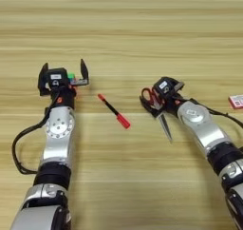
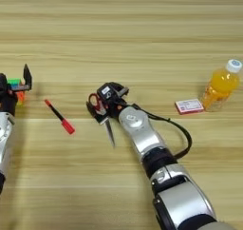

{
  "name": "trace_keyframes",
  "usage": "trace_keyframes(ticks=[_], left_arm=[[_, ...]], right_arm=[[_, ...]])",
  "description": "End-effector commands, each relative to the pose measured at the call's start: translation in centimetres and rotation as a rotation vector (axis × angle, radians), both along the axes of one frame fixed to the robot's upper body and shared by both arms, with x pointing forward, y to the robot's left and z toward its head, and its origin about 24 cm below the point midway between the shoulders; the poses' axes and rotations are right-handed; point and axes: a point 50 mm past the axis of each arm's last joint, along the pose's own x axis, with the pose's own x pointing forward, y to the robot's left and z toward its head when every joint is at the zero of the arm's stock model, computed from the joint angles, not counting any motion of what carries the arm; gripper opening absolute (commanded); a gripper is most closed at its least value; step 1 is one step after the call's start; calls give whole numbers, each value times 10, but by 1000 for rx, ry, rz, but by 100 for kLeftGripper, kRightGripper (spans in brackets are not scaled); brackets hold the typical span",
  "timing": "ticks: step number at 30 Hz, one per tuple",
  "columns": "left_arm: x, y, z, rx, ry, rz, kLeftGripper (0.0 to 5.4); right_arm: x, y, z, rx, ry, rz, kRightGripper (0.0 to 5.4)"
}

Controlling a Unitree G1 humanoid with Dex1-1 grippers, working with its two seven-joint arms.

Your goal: Move the objects on the table

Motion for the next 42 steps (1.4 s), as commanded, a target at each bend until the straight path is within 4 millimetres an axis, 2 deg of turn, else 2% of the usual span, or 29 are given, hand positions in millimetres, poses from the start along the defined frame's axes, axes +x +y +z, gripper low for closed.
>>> trace_keyframes(ticks=[1, 11, 18, 32, 42], left_arm=[[-1, 1, -4, 6, 25, 3, 540], [1, 1, -3, 4, 25, 4, 540], [2, 2, -3, 5, 24, 5, 540], [3, 2, -2, 5, 20, 7, 540], [3, 2, -2, 6, 22, 8, 540]], right_arm=[[-10, -22, -20, -80, 70, -32, 538], [-27, -52, -28, -141, 84, -56, 538], [-32, -62, -31, -168, 95, -70, 538], [-34, -94, -26, -225, 85, -126, 538], [-36, -109, -27, -246, 92, -164, 538]])
